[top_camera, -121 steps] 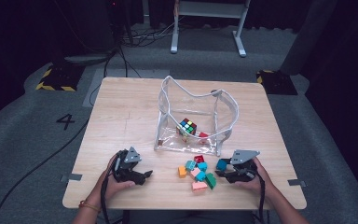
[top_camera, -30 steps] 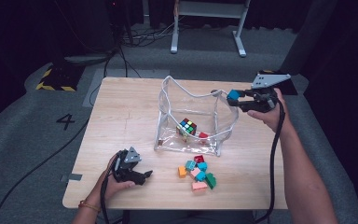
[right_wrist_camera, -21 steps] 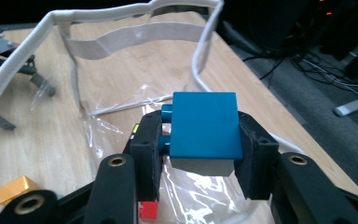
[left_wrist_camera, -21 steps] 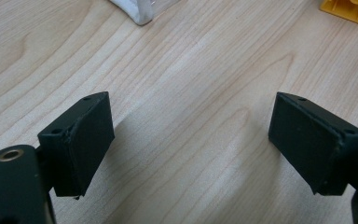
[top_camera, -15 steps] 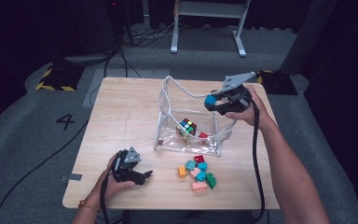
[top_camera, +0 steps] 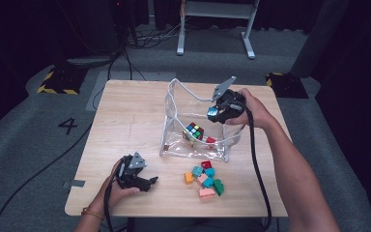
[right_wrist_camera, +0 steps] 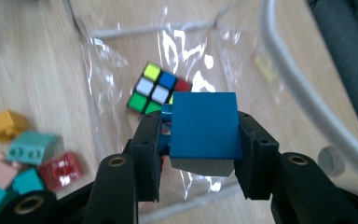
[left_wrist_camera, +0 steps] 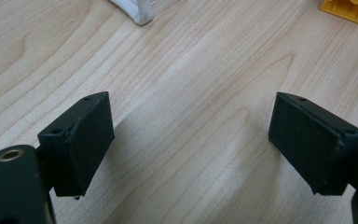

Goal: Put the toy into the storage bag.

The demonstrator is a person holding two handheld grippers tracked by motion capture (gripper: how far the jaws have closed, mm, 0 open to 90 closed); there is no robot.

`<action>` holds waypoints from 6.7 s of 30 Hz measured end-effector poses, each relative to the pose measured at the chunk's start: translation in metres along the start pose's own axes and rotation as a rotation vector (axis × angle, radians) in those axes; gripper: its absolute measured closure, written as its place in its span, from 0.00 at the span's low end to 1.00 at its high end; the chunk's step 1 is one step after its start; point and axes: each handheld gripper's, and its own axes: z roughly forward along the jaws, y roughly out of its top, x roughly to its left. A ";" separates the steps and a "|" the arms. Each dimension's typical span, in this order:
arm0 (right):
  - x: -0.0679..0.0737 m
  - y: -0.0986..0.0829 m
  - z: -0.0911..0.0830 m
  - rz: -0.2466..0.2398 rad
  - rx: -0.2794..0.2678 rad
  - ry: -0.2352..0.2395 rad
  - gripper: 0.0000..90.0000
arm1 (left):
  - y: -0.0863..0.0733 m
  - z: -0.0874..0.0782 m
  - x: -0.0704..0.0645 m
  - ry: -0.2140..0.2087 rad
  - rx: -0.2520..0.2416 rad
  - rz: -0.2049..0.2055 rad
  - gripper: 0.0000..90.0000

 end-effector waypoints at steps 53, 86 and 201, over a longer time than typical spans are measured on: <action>0.042 -0.090 -0.076 0.185 -0.376 -0.115 0.43 | 0.000 0.000 0.000 0.000 0.000 -0.001 0.16; 0.132 -0.172 -0.038 0.197 -0.450 0.030 0.43 | 0.000 0.000 0.000 0.000 0.000 -0.001 0.16; 0.040 -0.178 -0.071 0.428 -0.548 -0.246 0.75 | 0.000 0.000 0.000 0.002 -0.001 -0.002 0.16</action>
